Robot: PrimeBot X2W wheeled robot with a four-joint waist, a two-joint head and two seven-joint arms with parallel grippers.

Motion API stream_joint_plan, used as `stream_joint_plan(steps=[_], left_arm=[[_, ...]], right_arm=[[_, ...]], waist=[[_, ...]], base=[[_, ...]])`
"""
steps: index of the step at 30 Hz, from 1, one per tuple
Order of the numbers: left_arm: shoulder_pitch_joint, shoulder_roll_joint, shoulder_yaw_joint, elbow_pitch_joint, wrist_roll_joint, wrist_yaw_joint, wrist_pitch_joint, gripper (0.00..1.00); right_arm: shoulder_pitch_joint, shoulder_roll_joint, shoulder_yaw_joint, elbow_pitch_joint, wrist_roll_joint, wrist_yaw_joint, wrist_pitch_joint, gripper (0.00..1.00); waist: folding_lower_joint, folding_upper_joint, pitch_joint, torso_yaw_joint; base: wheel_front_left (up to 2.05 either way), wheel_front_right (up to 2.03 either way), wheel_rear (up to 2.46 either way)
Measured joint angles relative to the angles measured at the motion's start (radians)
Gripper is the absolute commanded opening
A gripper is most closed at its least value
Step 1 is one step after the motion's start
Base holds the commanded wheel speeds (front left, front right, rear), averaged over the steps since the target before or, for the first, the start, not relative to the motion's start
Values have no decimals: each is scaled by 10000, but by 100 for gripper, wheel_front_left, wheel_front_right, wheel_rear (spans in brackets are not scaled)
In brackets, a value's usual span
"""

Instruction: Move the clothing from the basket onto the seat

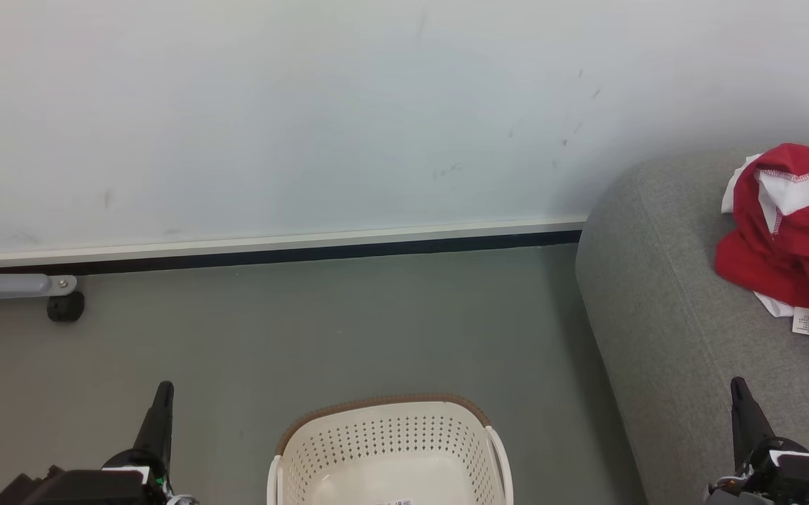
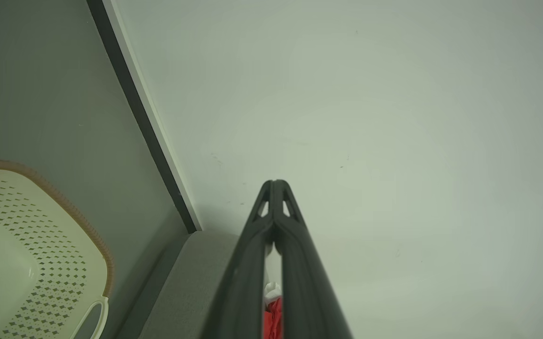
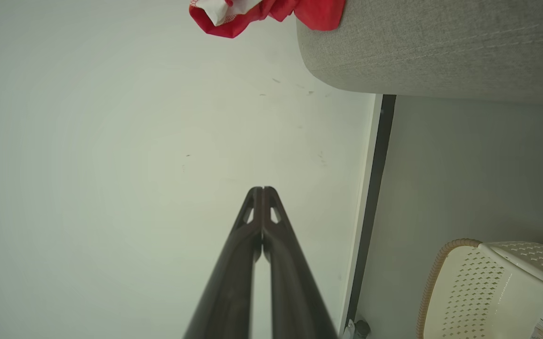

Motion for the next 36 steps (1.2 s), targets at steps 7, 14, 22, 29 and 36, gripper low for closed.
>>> stream_joint_plan(steps=[7, 14, 22, 29, 36], left_arm=[[0, 0, 0, 0, 0, 0, 0, 0], [0, 0, 0, 0, 0, 0, 0, 0], [0, 0, 0, -2, 0, 0, 0, 0], [0, 0, 0, -2, 0, 0, 0, 0], [0, 0, 0, -2, 0, 0, 0, 0]], right_arm=[[0, 0, 2, 0, 0, 0, 0, 0], [0, 0, 2, 0, 0, 0, 0, 0], [0, 0, 2, -2, 0, 0, 0, 0], [0, 0, 2, -2, 0, 0, 0, 0], [0, 0, 2, -4, 0, 0, 0, 0]], waist=[[0, 0, 0, 0], [0, 0, 0, 0], [0, 0, 0, 0], [0, 0, 0, 0], [0, 0, 1, 0]], base=[[0, 0, 0], [0, 0, 0], [0, 0, 0], [0, 0, 0], [0, 0, 0]])
